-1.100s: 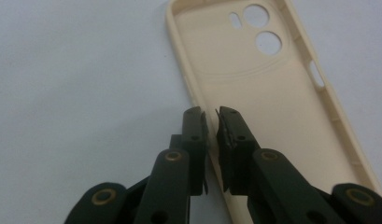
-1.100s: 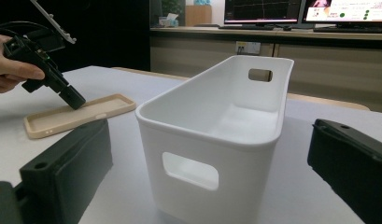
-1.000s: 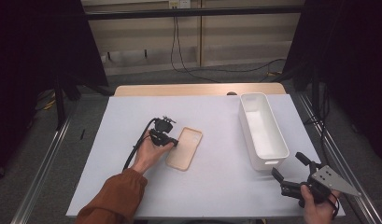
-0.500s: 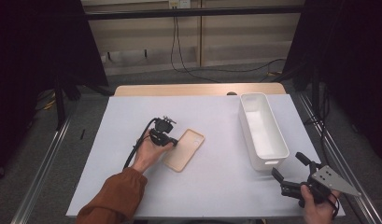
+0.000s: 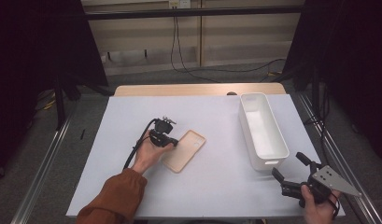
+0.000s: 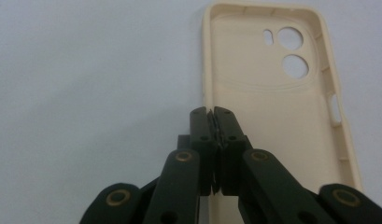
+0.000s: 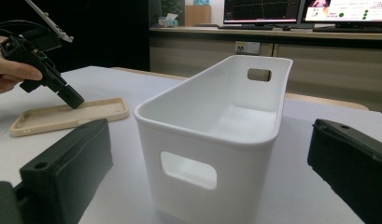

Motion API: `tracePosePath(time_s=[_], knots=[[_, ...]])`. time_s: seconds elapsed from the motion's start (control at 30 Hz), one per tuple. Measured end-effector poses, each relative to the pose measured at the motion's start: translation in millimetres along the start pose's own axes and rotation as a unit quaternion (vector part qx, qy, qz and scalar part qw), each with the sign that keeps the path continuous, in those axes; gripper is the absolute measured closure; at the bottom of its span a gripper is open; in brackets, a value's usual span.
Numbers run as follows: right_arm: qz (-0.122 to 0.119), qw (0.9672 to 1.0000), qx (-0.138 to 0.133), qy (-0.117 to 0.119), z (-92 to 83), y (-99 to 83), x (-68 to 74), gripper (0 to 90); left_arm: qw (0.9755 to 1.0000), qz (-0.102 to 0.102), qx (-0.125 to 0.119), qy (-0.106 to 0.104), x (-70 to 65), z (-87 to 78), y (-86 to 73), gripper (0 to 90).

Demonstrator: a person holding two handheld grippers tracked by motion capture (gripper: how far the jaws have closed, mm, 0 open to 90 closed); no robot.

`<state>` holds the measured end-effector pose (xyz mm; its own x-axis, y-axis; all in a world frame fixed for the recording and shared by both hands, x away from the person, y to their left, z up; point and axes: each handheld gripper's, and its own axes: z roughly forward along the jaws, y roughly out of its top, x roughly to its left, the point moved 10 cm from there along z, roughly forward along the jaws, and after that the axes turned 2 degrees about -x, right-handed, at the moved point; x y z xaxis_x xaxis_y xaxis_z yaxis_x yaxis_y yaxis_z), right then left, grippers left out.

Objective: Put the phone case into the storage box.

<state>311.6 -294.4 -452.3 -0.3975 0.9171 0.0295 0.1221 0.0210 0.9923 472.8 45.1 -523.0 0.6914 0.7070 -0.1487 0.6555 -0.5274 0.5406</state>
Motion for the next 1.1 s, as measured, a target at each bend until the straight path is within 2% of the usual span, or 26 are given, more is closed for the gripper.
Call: tracePosePath(time_s=[0.17,0.37,0.6,0.63,0.8,0.83,1.1], knots=[[0.000,1.0000,0.001,0.000,0.0,-0.1,0.1,0.0,1.0000,0.002,-0.008,0.003,4.1,-4.5,0.5,87.9],[-0.001,1.0000,0.001,0.000,0.0,-0.1,0.3,0.0,0.9994,-0.005,-0.033,0.010,8.3,-12.3,3.8,87.9],[-0.001,1.0000,0.001,0.000,0.1,-0.1,0.1,0.0,0.9987,-0.009,-0.049,0.007,7.6,-20.0,8.1,87.9],[-0.001,1.0000,0.000,0.000,0.2,-0.1,0.1,0.0,0.9982,-0.011,-0.058,0.008,7.1,-22.8,10.1,87.9],[0.000,1.0000,0.001,0.000,0.0,-0.1,0.1,0.0,0.9972,-0.011,-0.073,0.008,6.0,-28.2,13.3,87.9],[0.000,1.0000,0.000,-0.001,0.1,-0.1,0.1,0.0,0.9969,-0.005,-0.078,0.010,5.6,-30.1,13.8,87.9],[0.000,1.0000,0.000,0.000,0.1,0.0,0.4,0.0,0.9944,0.000,-0.105,0.015,3.0,-36.0,16.3,87.9]])
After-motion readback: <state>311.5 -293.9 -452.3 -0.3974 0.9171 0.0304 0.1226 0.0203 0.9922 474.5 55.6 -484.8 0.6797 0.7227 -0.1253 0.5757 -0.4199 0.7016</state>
